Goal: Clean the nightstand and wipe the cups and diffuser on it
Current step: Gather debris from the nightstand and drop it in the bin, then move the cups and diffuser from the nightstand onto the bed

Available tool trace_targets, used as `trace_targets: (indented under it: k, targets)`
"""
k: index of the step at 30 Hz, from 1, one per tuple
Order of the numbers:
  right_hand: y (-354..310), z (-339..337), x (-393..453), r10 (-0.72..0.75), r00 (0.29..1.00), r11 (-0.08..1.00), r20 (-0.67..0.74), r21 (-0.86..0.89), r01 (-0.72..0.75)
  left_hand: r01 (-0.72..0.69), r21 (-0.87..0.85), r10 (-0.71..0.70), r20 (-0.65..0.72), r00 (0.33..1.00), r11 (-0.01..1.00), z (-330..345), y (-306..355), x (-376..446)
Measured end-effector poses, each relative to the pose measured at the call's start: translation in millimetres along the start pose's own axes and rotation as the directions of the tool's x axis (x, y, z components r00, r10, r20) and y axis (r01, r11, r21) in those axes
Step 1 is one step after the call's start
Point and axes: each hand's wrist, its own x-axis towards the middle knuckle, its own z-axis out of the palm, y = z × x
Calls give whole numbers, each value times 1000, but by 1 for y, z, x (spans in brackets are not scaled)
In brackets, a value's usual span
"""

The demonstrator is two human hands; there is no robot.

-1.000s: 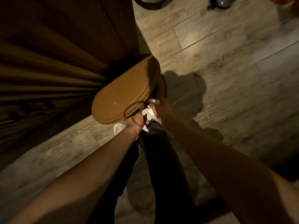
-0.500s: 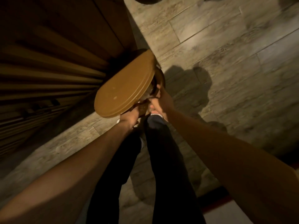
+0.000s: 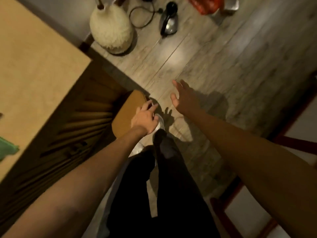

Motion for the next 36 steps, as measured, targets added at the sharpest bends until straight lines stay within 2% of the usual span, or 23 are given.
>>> trace_targets:
  k: [3,7,11,12,14,16,20,26,28,33,36]
  targets:
    - [-12,-56,-24,-65,977,997,-201,-50,56,-109,204,140,-149,979,973,-49,29,-9]
    - [-30,-119,-72,10,927,999,-375,-38,-27,-249,440,364,-197,910,863,-106,57,-27]
    - [-35,-145,-126,37,879,997,-476,-41,-64,-321,497,468,-203,860,806,-141,71,-48]
    - [-36,-155,-157,45,844,995,-534,-48,-83,-347,543,527,-218,822,765,-153,84,-66]
    - [-32,-161,-190,59,840,991,-539,-67,-112,-360,547,554,-243,796,756,-167,98,-81]
    - [-25,-164,-233,64,816,985,-574,-97,-145,-395,591,624,-247,741,704,-173,116,-101]
    - [-7,-168,-325,189,687,961,-702,-10,-275,-484,647,744,-201,638,589,-161,174,-137]
    - [32,-161,-477,354,463,868,-813,102,-485,-652,692,899,10,438,310,-89,283,-207]
    - [47,-155,-533,411,381,824,-828,159,-544,-711,672,928,94,360,208,-55,319,-242]
    - [88,-130,-671,508,165,700,-845,294,-651,-829,559,969,195,151,17,35,397,-336]
    - [114,-107,-755,557,51,589,-829,351,-728,-870,489,969,238,62,-65,100,437,-394]
